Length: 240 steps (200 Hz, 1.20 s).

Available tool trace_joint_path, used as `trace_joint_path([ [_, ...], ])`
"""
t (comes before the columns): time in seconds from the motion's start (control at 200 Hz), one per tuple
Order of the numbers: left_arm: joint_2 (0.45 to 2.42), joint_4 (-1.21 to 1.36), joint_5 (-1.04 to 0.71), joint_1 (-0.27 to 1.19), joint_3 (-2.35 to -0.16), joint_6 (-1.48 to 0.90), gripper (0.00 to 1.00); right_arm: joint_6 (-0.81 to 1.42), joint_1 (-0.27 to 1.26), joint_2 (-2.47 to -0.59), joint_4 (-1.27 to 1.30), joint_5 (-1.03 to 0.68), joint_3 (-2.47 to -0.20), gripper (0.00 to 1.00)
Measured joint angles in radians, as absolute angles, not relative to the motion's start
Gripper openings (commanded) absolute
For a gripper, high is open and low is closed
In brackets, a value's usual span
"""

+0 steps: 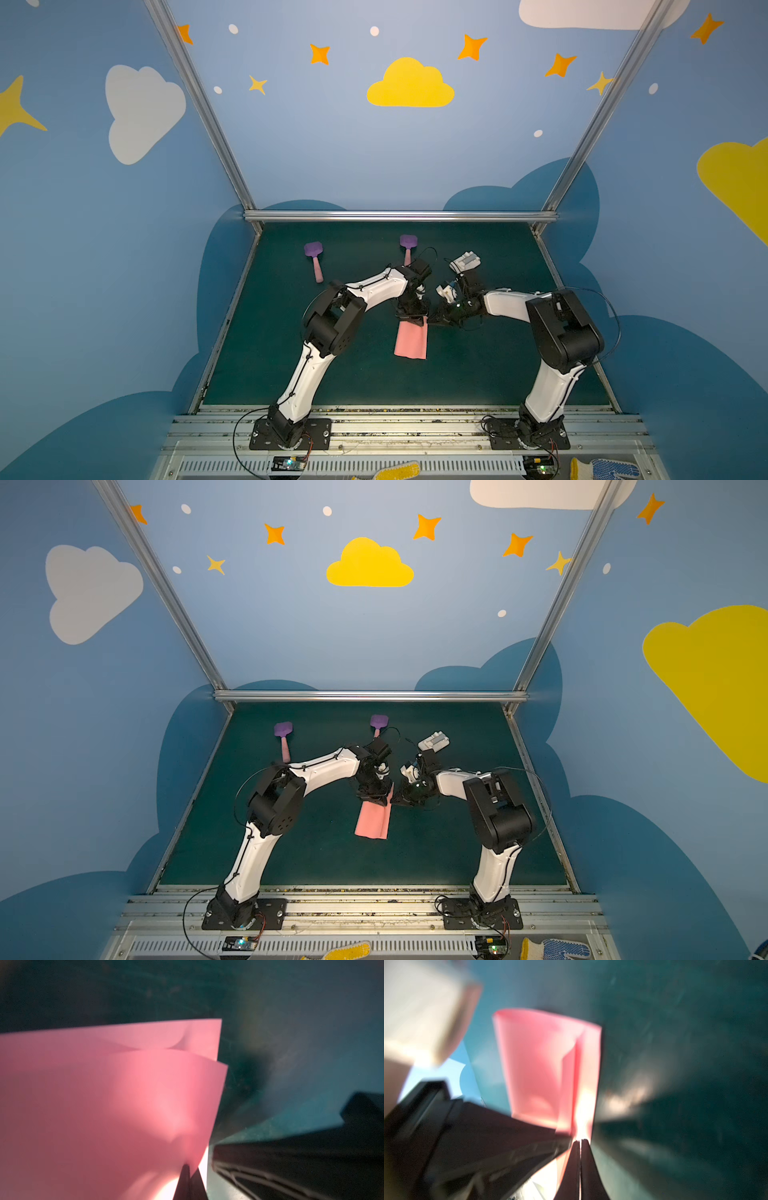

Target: Fold a paper plane with a square sheet of paper (fold left side to right side)

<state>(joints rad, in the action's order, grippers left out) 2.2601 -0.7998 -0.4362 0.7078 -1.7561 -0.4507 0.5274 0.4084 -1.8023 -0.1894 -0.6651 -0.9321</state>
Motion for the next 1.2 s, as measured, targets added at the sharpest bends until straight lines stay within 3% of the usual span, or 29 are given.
trace_joint_path([
  [0.35,2.262,-0.795,-0.437,0.708,-1.756,-0.458,0.04,0.648,0.475,-1.601,-0.066,-0.678,-0.744,0.00],
  [0.946,2.270,-0.793,-0.444,0.707,-1.757,-0.465,0.04,0.762,0.587,-1.678,0.094,-0.609,-0.693,0.00],
  [1.081,2.270,-0.793,-0.445,0.707,-1.757,-0.466,0.09,0.764,0.587,-1.702,0.127,-0.598,-0.679,0.00],
  [1.201,2.270,-0.792,-0.457,0.707,-1.764,-0.464,0.24,0.767,0.580,-1.707,0.161,-0.595,-0.658,0.00],
])
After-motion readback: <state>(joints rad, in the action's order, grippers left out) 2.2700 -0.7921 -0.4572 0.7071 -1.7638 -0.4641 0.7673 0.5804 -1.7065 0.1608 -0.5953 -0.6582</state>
